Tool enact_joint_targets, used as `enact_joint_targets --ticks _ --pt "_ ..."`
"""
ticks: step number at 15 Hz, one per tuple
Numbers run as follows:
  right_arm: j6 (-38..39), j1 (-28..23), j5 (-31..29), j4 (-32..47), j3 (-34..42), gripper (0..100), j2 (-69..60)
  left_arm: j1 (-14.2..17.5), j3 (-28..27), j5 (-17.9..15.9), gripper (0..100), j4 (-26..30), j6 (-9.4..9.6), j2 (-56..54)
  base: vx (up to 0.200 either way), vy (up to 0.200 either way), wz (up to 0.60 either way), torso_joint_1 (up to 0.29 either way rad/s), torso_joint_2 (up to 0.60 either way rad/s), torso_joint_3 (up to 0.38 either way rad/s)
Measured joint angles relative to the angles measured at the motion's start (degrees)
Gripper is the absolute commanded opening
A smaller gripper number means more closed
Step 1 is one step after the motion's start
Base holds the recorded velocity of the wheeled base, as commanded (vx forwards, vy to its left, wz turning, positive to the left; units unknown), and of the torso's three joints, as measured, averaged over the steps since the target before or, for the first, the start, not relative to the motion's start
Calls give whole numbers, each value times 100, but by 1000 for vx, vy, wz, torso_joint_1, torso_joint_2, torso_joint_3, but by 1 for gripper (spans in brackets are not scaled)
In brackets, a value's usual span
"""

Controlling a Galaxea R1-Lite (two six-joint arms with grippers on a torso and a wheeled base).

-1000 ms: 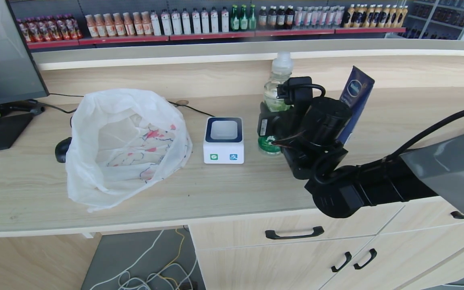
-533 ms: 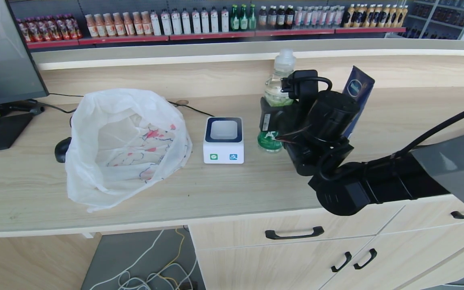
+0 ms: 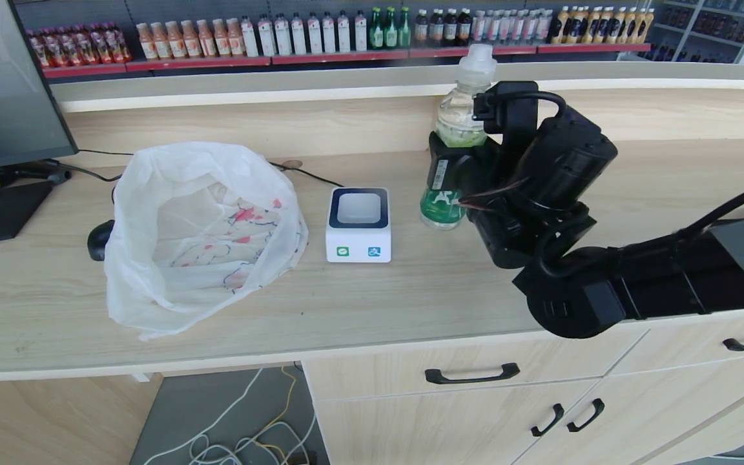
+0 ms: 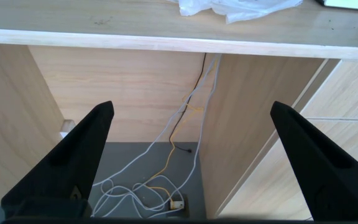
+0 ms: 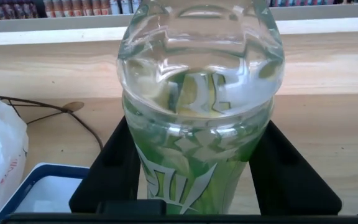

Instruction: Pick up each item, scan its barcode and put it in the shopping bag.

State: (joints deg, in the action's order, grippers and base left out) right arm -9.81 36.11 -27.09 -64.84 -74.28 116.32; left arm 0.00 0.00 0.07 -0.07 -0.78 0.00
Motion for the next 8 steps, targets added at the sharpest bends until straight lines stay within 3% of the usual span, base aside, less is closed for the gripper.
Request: enact_joint_targets --ticks 8 --pt "-146 82 0 -7 551 0 -699 0 0 0 100 0 2 0 0 0 0 0 0 0"
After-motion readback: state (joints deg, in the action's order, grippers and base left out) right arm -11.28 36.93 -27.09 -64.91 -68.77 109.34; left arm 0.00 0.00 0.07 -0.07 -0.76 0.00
